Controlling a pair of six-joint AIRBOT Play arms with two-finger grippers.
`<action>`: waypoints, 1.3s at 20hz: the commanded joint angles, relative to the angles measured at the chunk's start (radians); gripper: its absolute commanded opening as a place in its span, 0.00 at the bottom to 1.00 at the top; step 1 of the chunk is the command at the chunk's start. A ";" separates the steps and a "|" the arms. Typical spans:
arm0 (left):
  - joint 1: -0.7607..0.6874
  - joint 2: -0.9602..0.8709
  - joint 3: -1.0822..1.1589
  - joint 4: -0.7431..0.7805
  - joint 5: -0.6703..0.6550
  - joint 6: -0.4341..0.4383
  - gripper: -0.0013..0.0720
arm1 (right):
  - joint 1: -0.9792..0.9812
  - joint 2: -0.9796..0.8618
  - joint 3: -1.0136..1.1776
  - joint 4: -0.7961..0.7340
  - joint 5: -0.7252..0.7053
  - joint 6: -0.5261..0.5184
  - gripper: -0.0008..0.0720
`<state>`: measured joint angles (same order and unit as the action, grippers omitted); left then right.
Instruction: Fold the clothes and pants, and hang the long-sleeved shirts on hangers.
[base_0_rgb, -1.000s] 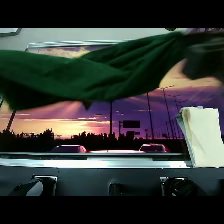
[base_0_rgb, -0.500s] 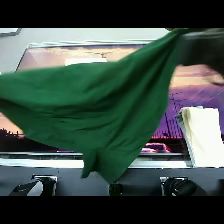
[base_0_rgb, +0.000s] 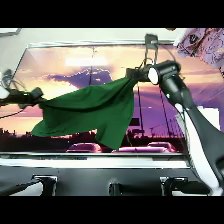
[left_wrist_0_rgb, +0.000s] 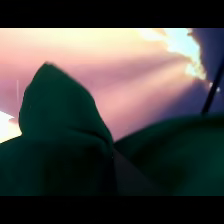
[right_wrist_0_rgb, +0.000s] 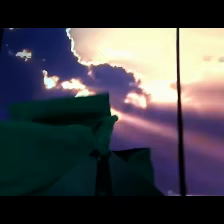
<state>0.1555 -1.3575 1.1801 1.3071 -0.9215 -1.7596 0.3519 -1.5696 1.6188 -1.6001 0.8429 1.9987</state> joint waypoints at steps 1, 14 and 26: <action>-0.019 -0.179 0.026 -0.073 0.126 0.087 0.10 | -0.063 -0.135 -0.001 0.220 -0.079 0.031 0.06; 0.356 0.080 0.088 -0.127 -0.190 0.126 0.95 | -0.398 0.035 -0.062 0.488 0.546 -0.536 0.70; 0.384 0.205 -0.163 -0.126 -0.212 0.127 0.94 | -0.339 -0.043 -0.623 1.033 0.200 -0.890 0.67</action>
<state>0.5369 -1.1580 1.0302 1.1812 -1.1278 -1.6337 -0.0326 -1.5711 1.0454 -0.6655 1.1175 1.1839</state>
